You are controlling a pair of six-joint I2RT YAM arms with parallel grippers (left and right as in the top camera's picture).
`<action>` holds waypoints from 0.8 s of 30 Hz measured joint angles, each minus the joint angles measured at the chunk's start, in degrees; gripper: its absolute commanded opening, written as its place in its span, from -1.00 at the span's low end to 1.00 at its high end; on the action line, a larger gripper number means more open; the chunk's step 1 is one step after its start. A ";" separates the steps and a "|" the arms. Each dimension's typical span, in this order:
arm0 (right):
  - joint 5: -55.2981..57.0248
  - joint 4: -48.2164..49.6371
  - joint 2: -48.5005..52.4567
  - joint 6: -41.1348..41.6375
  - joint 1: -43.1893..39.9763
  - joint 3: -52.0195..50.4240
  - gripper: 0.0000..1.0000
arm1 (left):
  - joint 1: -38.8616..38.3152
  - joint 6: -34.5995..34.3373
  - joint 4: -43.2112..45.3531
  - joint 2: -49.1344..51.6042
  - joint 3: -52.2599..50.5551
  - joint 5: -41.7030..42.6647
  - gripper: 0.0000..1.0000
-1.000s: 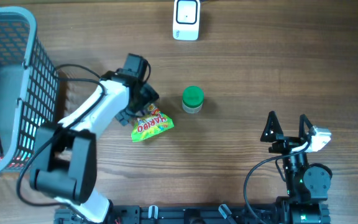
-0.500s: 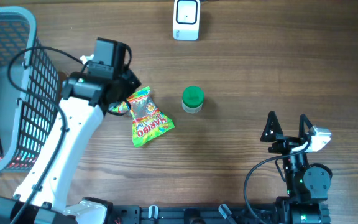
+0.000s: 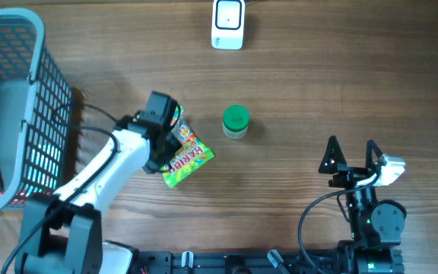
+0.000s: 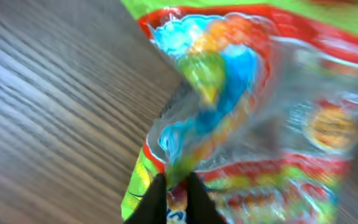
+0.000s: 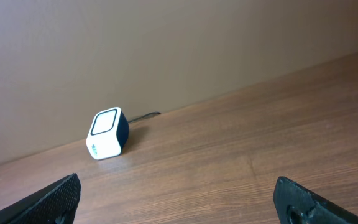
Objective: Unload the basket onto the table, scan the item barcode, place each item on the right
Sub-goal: 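Carry the Haribo bag out and place it left of the jar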
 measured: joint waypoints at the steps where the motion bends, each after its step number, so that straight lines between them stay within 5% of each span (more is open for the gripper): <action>1: 0.00 -0.02 0.00 0.00 0.00 0.00 0.99 | 0.00 -0.44 2.05 0.09 -1.70 -0.02 -0.79; 11: 0.00 0.00 0.00 0.00 0.00 0.00 0.99 | 0.00 -1.31 3.32 -0.81 -3.23 0.20 -0.92; 16: 0.00 0.00 0.00 0.00 0.00 0.00 0.99 | 0.00 1.29 0.81 -5.84 3.34 0.17 -0.54; 24: 0.00 0.00 0.00 0.00 0.00 0.00 1.00 | 0.00 3.26 2.43 -9.60 8.66 -2.03 -0.51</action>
